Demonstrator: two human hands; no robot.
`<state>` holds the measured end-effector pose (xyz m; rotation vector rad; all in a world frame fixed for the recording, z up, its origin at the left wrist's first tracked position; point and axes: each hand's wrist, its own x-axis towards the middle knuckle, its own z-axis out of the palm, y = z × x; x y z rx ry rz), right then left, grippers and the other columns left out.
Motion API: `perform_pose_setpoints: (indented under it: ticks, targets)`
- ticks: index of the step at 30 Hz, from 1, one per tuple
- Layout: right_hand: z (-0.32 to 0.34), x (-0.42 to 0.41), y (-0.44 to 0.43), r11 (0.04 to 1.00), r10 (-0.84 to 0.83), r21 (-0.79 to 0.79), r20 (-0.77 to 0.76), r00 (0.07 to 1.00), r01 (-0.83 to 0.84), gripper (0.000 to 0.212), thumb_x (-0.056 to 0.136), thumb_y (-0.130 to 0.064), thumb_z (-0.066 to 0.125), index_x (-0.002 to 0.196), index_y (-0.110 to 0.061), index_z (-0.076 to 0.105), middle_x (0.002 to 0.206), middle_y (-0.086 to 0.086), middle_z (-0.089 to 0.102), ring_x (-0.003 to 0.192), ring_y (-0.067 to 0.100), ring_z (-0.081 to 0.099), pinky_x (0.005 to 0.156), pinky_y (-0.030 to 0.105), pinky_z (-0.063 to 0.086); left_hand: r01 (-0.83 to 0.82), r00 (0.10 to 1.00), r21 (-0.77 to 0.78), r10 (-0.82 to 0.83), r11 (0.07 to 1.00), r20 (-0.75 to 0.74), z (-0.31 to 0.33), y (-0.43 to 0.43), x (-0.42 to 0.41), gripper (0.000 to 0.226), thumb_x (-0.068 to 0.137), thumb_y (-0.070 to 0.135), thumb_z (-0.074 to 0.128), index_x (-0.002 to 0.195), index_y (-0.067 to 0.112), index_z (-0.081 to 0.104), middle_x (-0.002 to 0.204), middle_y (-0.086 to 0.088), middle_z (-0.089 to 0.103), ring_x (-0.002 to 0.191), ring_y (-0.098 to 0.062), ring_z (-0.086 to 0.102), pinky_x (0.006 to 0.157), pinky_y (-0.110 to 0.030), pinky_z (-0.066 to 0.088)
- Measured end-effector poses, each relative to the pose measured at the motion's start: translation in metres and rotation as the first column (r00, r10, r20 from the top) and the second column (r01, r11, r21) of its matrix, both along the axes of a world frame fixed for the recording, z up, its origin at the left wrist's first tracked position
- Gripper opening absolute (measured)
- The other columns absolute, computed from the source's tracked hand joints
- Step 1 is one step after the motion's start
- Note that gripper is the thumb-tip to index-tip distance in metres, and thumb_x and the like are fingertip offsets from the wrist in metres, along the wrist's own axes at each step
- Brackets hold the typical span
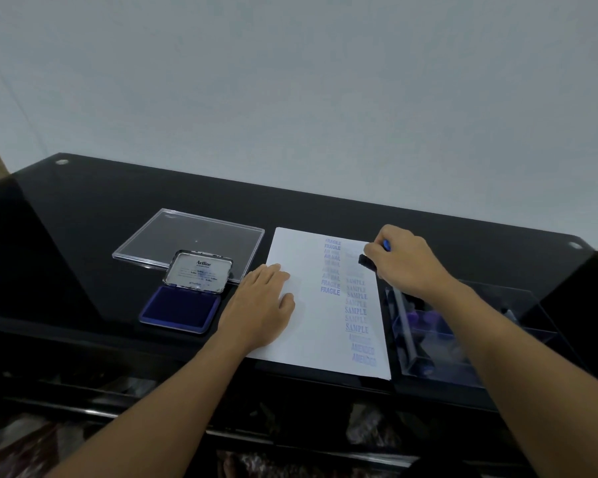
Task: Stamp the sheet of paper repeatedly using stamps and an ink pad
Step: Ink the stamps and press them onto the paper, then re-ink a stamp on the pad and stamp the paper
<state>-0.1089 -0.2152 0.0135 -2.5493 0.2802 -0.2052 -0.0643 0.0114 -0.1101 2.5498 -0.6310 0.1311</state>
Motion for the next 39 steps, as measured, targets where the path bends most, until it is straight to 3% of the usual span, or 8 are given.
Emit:
perform_pose_setpoints:
  ticks: [7, 13, 17, 22, 27, 34, 37, 39]
  targets:
    - [0.014, -0.027, -0.024, 0.997, -0.042, -0.06, -0.014, 0.999, 0.041, 0.013, 0.098, -0.024, 0.05, 0.089, -0.015, 0.051, 0.086, 0.006, 0.063, 0.066, 0.018, 0.054, 0.056, 0.03, 0.042, 0.001, 0.999, 0.008, -0.001, 1.0, -0.042, 0.006, -0.001, 0.0, 0.047, 0.099, 0.026, 0.041, 0.145, 0.015, 0.043, 0.156, 0.0, 0.033, 0.145, -0.014, 0.023, 0.118, -0.029, 0.015]
    - [0.031, -0.066, -0.071, 0.986, -0.111, -0.126, -0.014, 0.994, 0.108, 0.013, 0.098, -0.024, 0.053, 0.089, -0.015, 0.05, 0.082, 0.007, 0.063, 0.06, 0.018, 0.055, 0.051, 0.029, 0.04, -0.033, 0.979, 0.005, 0.033, 0.999, -0.201, 0.027, -0.007, 0.008, 0.044, 0.095, 0.021, 0.05, 0.138, 0.011, 0.048, 0.148, -0.004, 0.044, 0.134, -0.021, 0.039, 0.108, -0.034, 0.032]
    - [0.036, -0.093, -0.107, 0.956, -0.215, -0.206, -0.015, 0.977, 0.207, 0.014, 0.092, -0.026, 0.061, 0.084, -0.017, 0.054, 0.085, 0.002, 0.061, 0.072, 0.014, 0.056, 0.055, 0.03, 0.039, -0.108, 0.986, -0.038, 0.103, 0.993, -0.133, 0.038, -0.026, 0.003, 0.042, 0.093, 0.02, 0.054, 0.132, 0.007, 0.054, 0.14, -0.01, 0.052, 0.128, -0.027, 0.046, 0.108, -0.04, 0.038]
    - [0.022, -0.12, -0.141, 0.909, -0.349, -0.278, -0.105, 0.931, 0.31, 0.015, 0.083, -0.032, 0.066, 0.079, -0.021, 0.056, 0.079, 0.002, 0.066, 0.077, 0.021, 0.061, 0.069, 0.038, 0.053, 0.008, 0.986, -0.096, -0.024, 0.995, -0.166, 0.06, -0.084, -0.03, 0.04, 0.1, 0.031, 0.05, 0.137, 0.017, 0.049, 0.147, -0.001, 0.046, 0.133, -0.021, 0.042, 0.109, -0.037, 0.037]
    - [-0.004, -0.134, -0.152, 0.889, -0.419, -0.284, -0.187, 0.889, 0.359, 0.018, 0.086, -0.035, 0.065, 0.079, -0.022, 0.054, 0.088, 0.005, 0.063, 0.08, 0.024, 0.058, 0.068, 0.036, 0.048, 0.168, 0.966, -0.172, -0.197, 0.971, -0.167, 0.069, -0.144, -0.064, 0.04, 0.1, 0.031, 0.043, 0.137, 0.017, 0.047, 0.145, 0.0, 0.046, 0.131, -0.018, 0.042, 0.106, -0.032, 0.036]
    - [-0.027, -0.141, -0.151, 0.849, -0.462, -0.379, -0.195, 0.865, 0.368, 0.008, 0.087, -0.027, 0.06, 0.087, -0.022, 0.054, 0.094, 0.003, 0.061, 0.08, 0.027, 0.054, 0.068, 0.032, 0.042, 0.179, 0.962, -0.153, -0.205, 0.972, -0.181, 0.049, -0.18, -0.093, 0.054, 0.103, 0.037, 0.038, 0.152, 0.018, 0.027, 0.164, 0.0, 0.015, 0.151, -0.017, 0.009, 0.121, -0.038, 0.019]
    - [-0.032, -0.14, -0.149, 0.837, -0.464, -0.406, -0.168, 0.87, 0.367, 0.02, 0.086, -0.026, 0.059, 0.106, -0.023, 0.061, 0.111, 0.008, 0.066, 0.097, 0.032, 0.062, 0.071, 0.031, 0.042, 0.127, 0.975, -0.192, -0.158, 0.973, -0.156, 0.045, -0.181, -0.098, 0.056, 0.102, 0.037, 0.038, 0.154, 0.02, 0.024, 0.165, 0.003, 0.008, 0.151, -0.015, 0.006, 0.122, -0.037, 0.017]
    - [-0.035, -0.137, -0.149, 0.834, -0.468, -0.405, -0.161, 0.869, 0.374, 0.02, 0.085, -0.027, 0.059, 0.104, -0.021, 0.06, 0.11, 0.007, 0.066, 0.096, 0.032, 0.063, 0.07, 0.031, 0.042, 0.104, 0.978, -0.209, -0.138, 0.972, -0.157, 0.042, -0.181, -0.097, 0.058, 0.101, 0.036, 0.039, 0.154, 0.02, 0.022, 0.166, 0.004, 0.004, 0.151, -0.013, 0.005, 0.122, -0.037, 0.018]
